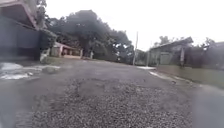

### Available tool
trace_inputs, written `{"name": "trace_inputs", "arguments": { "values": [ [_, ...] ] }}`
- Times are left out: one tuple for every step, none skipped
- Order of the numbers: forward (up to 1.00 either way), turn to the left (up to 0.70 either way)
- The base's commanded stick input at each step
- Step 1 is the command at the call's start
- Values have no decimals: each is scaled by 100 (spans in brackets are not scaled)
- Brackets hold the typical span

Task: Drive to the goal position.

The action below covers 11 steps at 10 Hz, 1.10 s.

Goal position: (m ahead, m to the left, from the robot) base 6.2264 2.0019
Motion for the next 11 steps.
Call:
{"name": "trace_inputs", "arguments": {
  "values": [
    [70,0],
    [70,0],
    [70,0],
    [70,0],
    [70,0],
    [70,0],
    [70,0],
    [70,0],
    [70,0],
    [70,0],
    [70,0]
  ]
}}
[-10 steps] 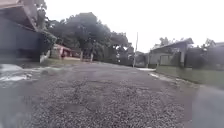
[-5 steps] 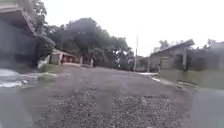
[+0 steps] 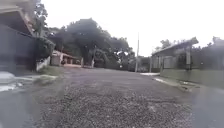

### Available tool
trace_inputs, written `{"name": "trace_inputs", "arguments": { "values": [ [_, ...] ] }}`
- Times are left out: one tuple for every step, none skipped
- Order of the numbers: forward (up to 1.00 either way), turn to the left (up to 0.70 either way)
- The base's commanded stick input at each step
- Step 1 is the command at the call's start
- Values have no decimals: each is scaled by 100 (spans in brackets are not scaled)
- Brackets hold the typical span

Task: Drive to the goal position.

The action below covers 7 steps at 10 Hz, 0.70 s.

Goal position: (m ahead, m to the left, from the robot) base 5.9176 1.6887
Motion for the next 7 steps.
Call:
{"name": "trace_inputs", "arguments": {
  "values": [
    [70,0],
    [70,0],
    [70,0],
    [70,0],
    [70,0],
    [70,0],
    [70,0]
  ]
}}
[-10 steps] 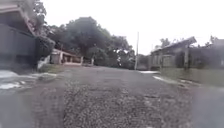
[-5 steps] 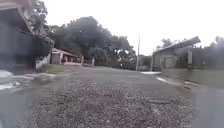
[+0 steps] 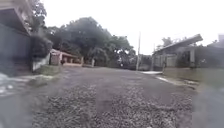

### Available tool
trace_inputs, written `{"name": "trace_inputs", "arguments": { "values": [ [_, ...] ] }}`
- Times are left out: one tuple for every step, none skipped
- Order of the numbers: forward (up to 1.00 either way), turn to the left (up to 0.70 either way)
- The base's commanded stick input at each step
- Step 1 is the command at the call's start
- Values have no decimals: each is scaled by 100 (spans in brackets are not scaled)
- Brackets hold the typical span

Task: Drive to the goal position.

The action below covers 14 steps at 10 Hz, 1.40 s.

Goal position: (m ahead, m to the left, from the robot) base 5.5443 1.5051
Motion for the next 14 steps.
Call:
{"name": "trace_inputs", "arguments": {
  "values": [
    [70,0],
    [70,0],
    [70,0],
    [70,0],
    [70,0],
    [70,0],
    [70,0],
    [70,0],
    [70,0],
    [70,0],
    [70,0],
    [70,0],
    [70,0],
    [70,0]
  ]
}}
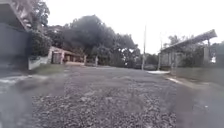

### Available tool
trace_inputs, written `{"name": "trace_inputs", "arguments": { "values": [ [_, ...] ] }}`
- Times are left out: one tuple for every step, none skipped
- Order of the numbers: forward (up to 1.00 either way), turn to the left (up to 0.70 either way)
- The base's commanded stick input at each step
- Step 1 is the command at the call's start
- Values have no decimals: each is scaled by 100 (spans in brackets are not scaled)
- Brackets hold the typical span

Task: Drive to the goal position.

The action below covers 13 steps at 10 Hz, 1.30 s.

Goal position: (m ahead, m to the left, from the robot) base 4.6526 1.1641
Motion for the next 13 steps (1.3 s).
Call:
{"name": "trace_inputs", "arguments": {
  "values": [
    [70,0],
    [70,0],
    [70,2],
    [70,22],
    [70,35],
    [70,35],
    [70,24],
    [70,0],
    [70,0],
    [70,0],
    [70,0],
    [70,0],
    [70,0]
  ]
}}
